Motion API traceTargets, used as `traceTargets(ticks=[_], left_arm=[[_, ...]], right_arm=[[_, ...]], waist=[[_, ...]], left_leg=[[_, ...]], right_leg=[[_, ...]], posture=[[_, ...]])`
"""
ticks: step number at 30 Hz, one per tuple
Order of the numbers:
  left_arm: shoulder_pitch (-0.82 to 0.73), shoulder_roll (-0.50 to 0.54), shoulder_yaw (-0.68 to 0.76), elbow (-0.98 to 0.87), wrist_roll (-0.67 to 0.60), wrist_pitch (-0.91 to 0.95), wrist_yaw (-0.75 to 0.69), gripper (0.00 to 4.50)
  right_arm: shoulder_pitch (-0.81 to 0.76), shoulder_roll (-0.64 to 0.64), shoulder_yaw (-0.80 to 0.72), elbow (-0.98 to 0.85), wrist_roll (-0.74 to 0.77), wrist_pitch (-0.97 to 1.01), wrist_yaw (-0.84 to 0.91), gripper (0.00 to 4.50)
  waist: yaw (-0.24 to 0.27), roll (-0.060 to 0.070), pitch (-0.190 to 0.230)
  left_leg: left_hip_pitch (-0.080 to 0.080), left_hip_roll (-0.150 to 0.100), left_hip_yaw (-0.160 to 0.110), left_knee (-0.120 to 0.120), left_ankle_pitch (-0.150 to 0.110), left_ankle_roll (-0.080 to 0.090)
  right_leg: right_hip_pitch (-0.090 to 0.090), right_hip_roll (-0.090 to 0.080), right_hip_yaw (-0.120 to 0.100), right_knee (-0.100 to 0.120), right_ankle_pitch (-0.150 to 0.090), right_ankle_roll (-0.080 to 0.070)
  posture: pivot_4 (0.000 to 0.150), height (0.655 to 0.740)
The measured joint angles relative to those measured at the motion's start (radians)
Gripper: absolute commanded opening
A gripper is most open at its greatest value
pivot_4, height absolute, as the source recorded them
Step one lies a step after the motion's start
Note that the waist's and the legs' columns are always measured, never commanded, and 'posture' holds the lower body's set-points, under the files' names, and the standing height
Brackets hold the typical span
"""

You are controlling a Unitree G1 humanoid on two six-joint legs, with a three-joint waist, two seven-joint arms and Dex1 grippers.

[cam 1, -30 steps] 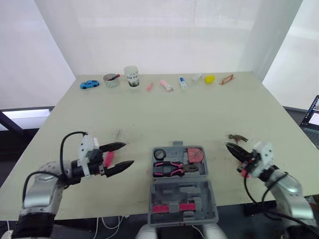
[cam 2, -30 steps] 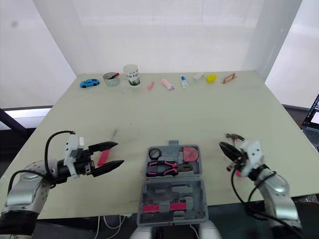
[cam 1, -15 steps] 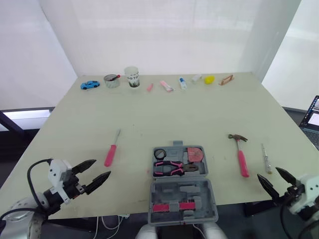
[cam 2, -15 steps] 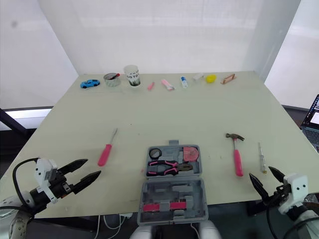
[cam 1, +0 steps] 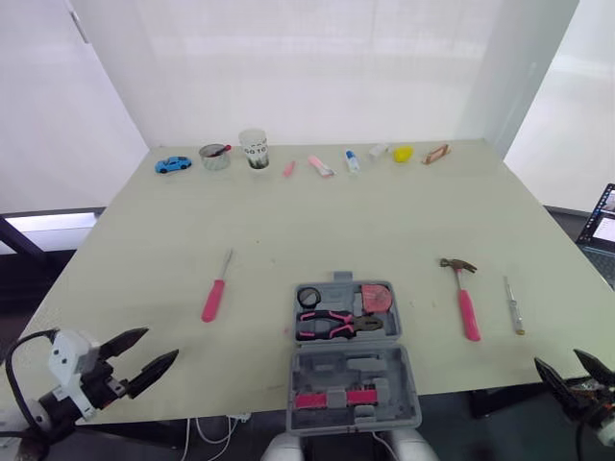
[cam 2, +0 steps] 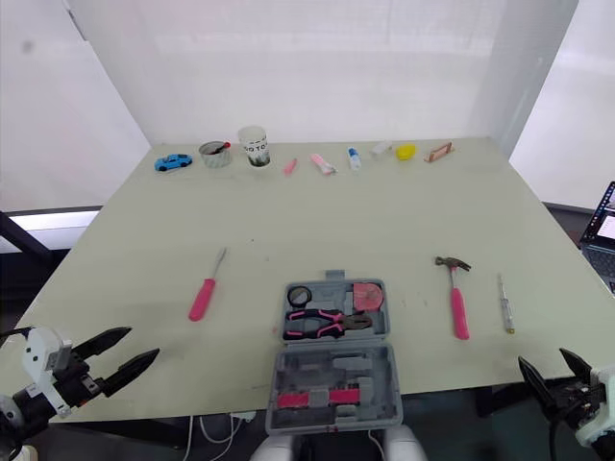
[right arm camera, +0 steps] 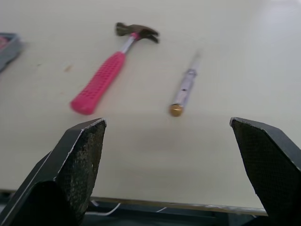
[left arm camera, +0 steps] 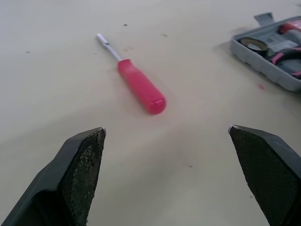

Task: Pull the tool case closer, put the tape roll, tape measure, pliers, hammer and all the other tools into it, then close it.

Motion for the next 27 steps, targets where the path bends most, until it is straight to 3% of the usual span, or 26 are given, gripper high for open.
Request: traceTargets(ticks=[11,12,14,21,23,27], left_arm=[[-0.125,0.049,-0.182,-0.034,0.085,-0.078,-0.117,4.5],[-0.138,0.05,-0.2,-0.037,0.085,-0.076,-0.133,4.24],[-0.168,0.051,-0.232,-0.046,0.082,-0.07,-0.159,3.82],[-0.243,0.078,-0.3,-0.009,0.089,-0.062,-0.248,0.66],[-0.257,0.078,-0.312,0.002,0.099,-0.069,-0.255,0.06],[-0.347,0.078,-0.383,0.111,0.146,-0.103,-0.308,0.02]], right_arm=[[-0.108,-0.143,0.166,-0.208,-0.009,0.146,0.084,4.44],[-0.139,-0.158,0.187,-0.213,-0.015,0.159,0.093,4.48],[-0.185,-0.178,0.218,-0.228,-0.017,0.176,0.11,3.95],[-0.296,-0.214,0.336,-0.204,-0.051,0.205,0.181,0.88],[-0.312,-0.214,0.354,-0.196,-0.059,0.204,0.188,0.27],[-0.392,-0.236,0.462,-0.126,-0.155,0.191,0.23,0.13]], waist=[[0.005,-0.001,0.0],[0.005,-0.001,0.0],[0.01,-0.001,0.0],[0.02,-0.001,0.001],[0.021,-0.002,0.001],[0.02,-0.003,0.002]], left_leg=[[-0.001,-0.005,0.001,-0.001,0.0,0.0],[-0.001,-0.005,0.001,-0.001,0.0,0.0],[-0.002,-0.006,0.002,-0.001,0.0,0.001],[-0.002,-0.006,0.002,0.0,0.0,0.001],[-0.002,-0.006,0.001,0.001,0.0,0.001],[-0.003,-0.006,0.001,0.003,0.0,0.001]], right_leg=[[0.001,0.005,-0.001,0.0,0.0,0.0],[0.001,0.005,-0.001,0.0,0.0,0.0],[0.001,0.005,-0.002,0.0,0.0,0.0],[0.001,0.008,-0.003,0.0,0.0,0.0],[0.001,0.008,-0.003,0.001,0.0,0.0],[0.002,0.008,-0.003,0.001,0.0,0.0]], posture=[[0.15,0.74],[0.15,0.74],[0.15,0.74],[0.15,0.74],[0.15,0.74],[0.15,0.74]])
